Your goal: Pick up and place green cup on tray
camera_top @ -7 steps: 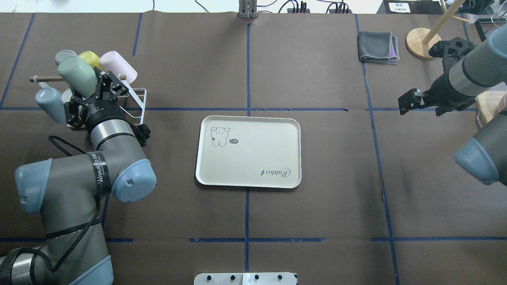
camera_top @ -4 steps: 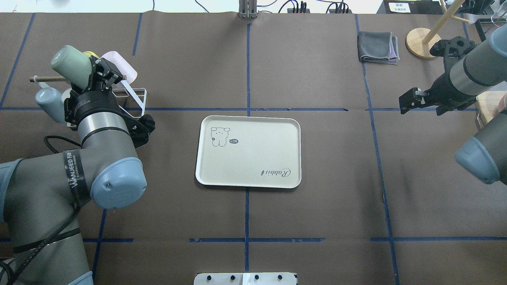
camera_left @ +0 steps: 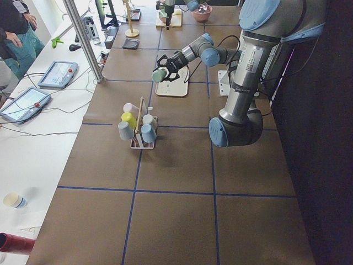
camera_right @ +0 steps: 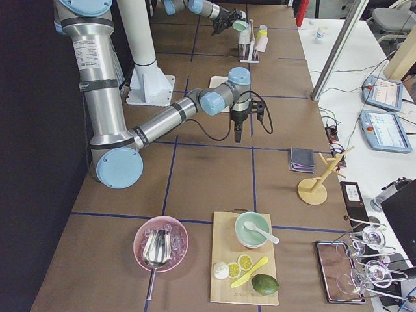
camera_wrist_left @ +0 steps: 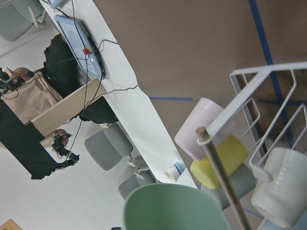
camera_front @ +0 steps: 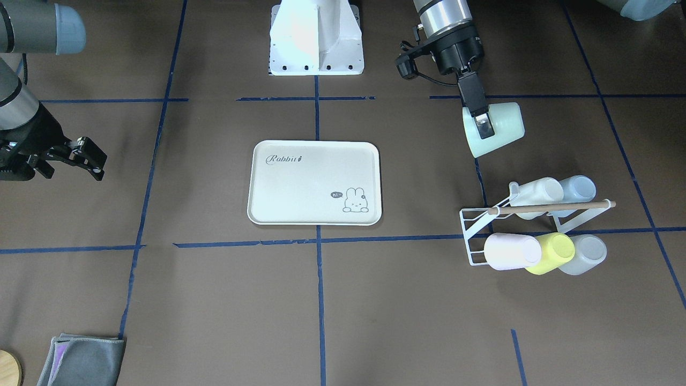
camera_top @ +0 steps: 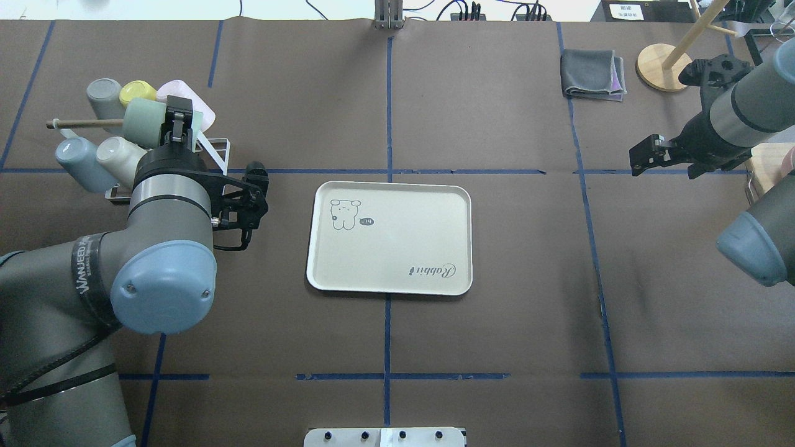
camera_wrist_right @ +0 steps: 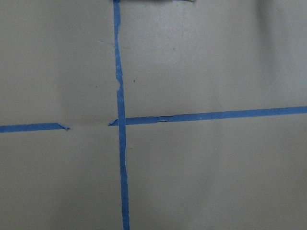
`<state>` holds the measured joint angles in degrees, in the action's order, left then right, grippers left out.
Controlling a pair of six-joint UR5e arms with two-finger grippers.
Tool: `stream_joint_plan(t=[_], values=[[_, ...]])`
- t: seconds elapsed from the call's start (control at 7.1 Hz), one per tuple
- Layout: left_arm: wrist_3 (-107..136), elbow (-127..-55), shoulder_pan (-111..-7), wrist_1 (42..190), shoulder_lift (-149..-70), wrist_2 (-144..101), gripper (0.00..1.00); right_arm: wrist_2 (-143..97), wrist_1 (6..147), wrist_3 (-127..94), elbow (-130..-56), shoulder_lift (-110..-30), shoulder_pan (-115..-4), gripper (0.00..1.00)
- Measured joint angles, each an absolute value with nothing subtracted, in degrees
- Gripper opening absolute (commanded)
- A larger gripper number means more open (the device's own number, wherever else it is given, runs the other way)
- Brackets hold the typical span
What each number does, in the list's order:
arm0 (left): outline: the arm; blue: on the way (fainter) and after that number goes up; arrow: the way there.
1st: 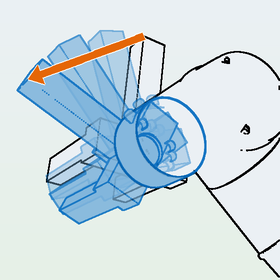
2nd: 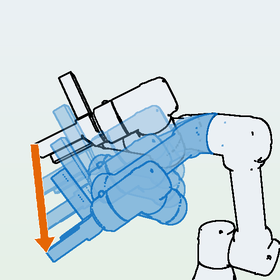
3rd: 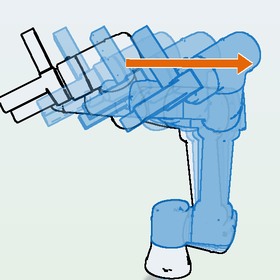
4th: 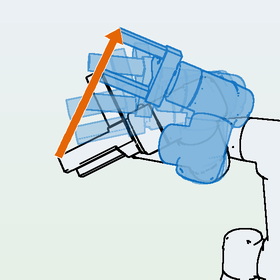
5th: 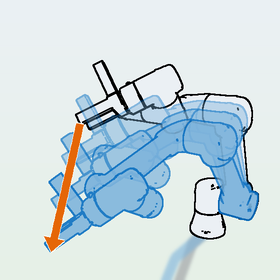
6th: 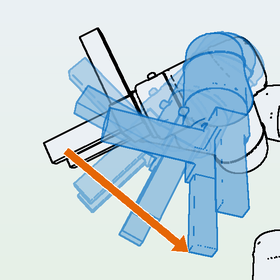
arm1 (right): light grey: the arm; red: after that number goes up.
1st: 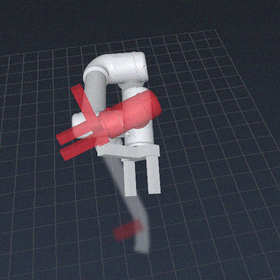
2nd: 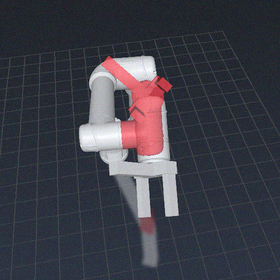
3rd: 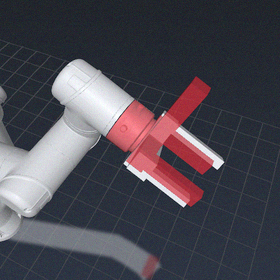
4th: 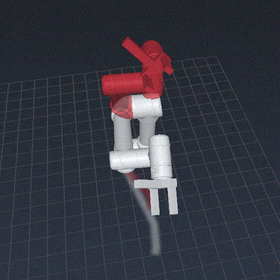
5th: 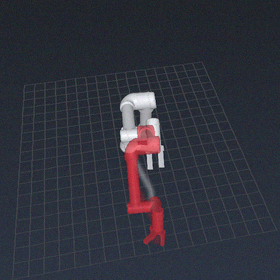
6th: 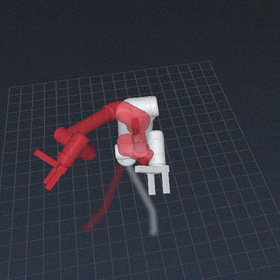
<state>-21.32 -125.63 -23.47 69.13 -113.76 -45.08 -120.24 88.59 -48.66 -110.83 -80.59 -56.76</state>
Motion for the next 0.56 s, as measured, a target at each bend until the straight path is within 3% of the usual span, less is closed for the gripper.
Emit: stream_joint_plan(t=[0.56], values=[[0.9, -124.8, -23.1, 82.2, -113.6, -52.5, 0.26, -120.2, 88.6, -48.6, -110.7, -80.6, -57.4, 1.00]])
